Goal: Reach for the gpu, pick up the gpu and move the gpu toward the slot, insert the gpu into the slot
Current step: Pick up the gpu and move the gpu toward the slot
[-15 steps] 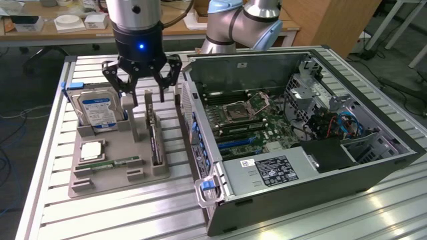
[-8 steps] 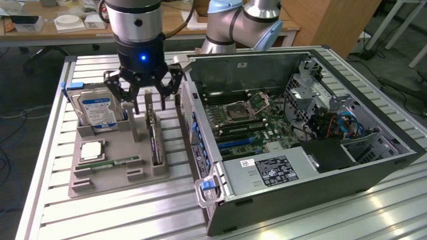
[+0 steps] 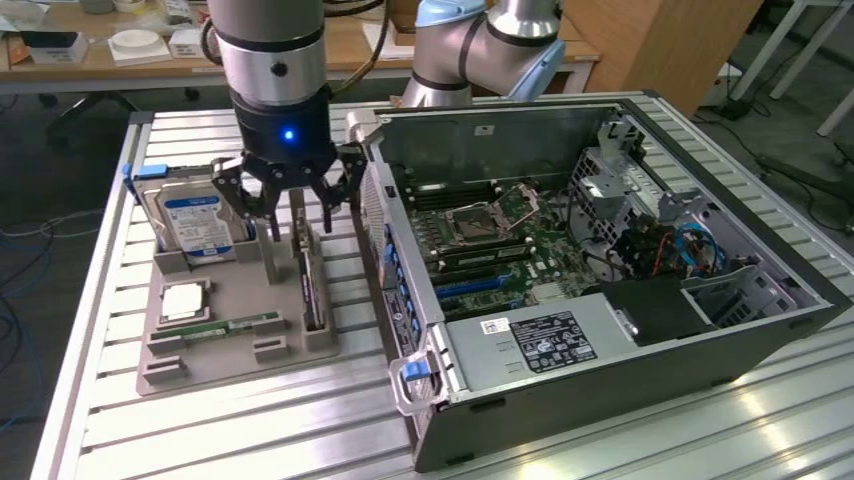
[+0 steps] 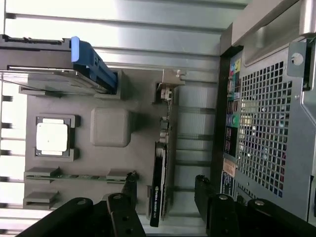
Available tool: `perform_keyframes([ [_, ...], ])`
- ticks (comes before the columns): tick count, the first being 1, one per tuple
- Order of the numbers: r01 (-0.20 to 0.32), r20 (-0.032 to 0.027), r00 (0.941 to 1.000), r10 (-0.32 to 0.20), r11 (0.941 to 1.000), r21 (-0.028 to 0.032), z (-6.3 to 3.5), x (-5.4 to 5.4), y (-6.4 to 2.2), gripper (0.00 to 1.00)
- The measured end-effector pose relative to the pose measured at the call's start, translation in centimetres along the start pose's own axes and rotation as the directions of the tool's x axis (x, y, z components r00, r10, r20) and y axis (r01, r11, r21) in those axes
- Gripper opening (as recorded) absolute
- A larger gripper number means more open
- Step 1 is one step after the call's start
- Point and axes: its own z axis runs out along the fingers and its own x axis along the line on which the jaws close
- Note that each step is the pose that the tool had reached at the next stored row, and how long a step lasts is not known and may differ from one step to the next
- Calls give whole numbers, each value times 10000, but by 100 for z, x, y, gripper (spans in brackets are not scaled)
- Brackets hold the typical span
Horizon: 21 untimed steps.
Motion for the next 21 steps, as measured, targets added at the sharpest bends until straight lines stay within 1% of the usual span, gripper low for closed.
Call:
perform_keyframes([
  [3,-128,14,9999,128,9999,2,52,4,-22,59],
  [7,-141,17,9999,141,9999,2,118,6,-57,59],
  [10,-161,17,9999,161,9999,4,171,8,-64,59],
  [14,-526,34,9986,526,9986,12,236,8,-69,59],
  [21,-531,38,9986,531,9986,19,315,11,-112,59],
])
